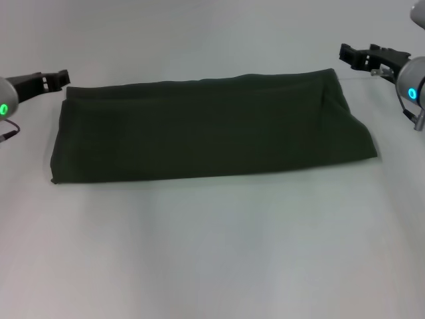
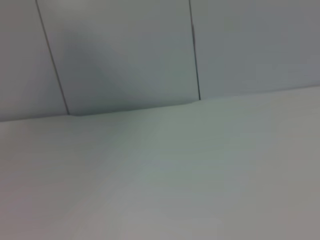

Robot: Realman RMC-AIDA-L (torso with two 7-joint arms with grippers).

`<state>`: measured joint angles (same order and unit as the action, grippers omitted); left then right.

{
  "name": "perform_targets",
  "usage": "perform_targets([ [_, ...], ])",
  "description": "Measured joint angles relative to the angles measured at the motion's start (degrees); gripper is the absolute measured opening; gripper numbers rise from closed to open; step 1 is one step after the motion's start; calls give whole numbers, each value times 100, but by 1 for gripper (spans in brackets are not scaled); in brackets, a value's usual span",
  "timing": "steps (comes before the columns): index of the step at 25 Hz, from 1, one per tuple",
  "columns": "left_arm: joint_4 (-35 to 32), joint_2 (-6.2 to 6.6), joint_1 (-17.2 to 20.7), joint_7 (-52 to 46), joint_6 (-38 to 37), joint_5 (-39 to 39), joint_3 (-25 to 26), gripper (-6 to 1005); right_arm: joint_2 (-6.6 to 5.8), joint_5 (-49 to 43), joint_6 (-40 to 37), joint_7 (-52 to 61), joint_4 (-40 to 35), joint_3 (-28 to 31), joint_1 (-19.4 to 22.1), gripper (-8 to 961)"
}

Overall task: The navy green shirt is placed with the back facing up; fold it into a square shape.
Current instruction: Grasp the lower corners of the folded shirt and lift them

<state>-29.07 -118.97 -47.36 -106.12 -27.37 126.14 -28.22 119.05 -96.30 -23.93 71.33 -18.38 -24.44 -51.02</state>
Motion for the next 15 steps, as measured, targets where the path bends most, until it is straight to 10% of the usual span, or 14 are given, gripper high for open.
perform_targets([
  [8,-118,495,367,-19,-1940,-623,-29,533,-163,629,-1062,288,-69,0,562,699],
  [15,-431,885,760,-698,-3814,-513,-451,535,-742,622,-2723,1726,-120,-841,1274,843],
])
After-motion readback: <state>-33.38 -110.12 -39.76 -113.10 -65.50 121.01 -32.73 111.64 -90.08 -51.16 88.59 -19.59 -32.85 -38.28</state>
